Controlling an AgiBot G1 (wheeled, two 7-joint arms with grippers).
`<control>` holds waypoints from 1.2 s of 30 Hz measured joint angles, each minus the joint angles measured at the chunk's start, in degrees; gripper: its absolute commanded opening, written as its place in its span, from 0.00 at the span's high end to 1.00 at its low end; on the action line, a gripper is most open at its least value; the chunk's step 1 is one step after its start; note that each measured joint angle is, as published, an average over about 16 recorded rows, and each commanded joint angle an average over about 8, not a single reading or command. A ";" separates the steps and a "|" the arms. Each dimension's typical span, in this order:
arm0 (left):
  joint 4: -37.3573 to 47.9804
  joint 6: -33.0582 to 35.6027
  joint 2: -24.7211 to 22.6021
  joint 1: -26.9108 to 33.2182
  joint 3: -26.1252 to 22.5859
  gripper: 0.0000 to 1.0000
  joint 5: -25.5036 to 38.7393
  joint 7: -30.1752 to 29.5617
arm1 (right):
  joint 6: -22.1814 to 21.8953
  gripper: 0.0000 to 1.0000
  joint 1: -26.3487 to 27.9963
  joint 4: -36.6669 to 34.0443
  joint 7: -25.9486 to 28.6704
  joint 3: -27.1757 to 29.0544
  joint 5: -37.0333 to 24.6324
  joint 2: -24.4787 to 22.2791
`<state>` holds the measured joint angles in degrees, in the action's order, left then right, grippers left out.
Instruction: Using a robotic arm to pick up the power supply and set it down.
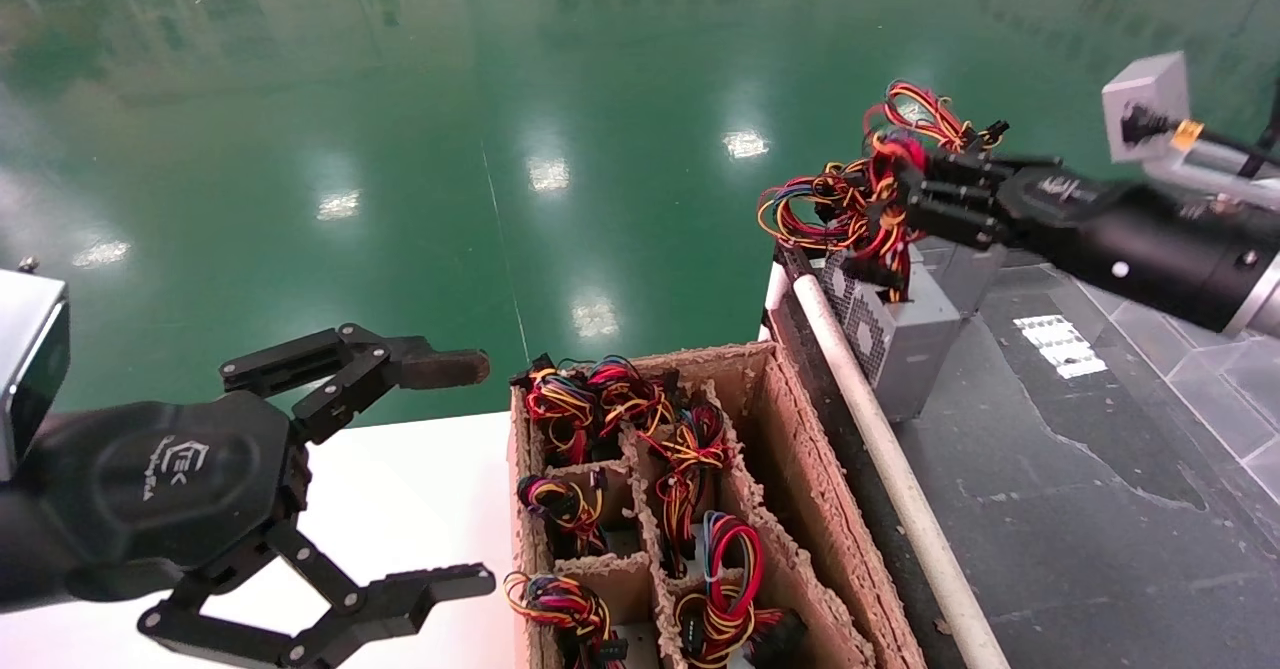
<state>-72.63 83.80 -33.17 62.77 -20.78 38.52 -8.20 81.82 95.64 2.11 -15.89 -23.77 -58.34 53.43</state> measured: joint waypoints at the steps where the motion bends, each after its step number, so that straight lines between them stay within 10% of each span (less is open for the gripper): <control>1: 0.00 0.00 0.00 0.00 0.00 0.00 0.00 0.00 | 0.34 0.82 -0.09 -0.02 -0.27 -0.07 -0.09 -0.03; 8: 0.00 0.00 0.00 0.00 0.00 0.00 0.00 0.00 | 2.70 0.00 -0.44 -0.01 -1.96 -0.50 -0.72 -0.62; 36: 0.00 -0.01 0.01 0.00 -0.02 0.00 -0.02 0.01 | 5.05 0.00 2.16 -1.68 -0.33 -2.30 -3.31 -3.18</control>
<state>-72.63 83.79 -33.16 62.77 -20.80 38.50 -8.19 86.87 97.80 0.42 -16.23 -26.07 -61.65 50.25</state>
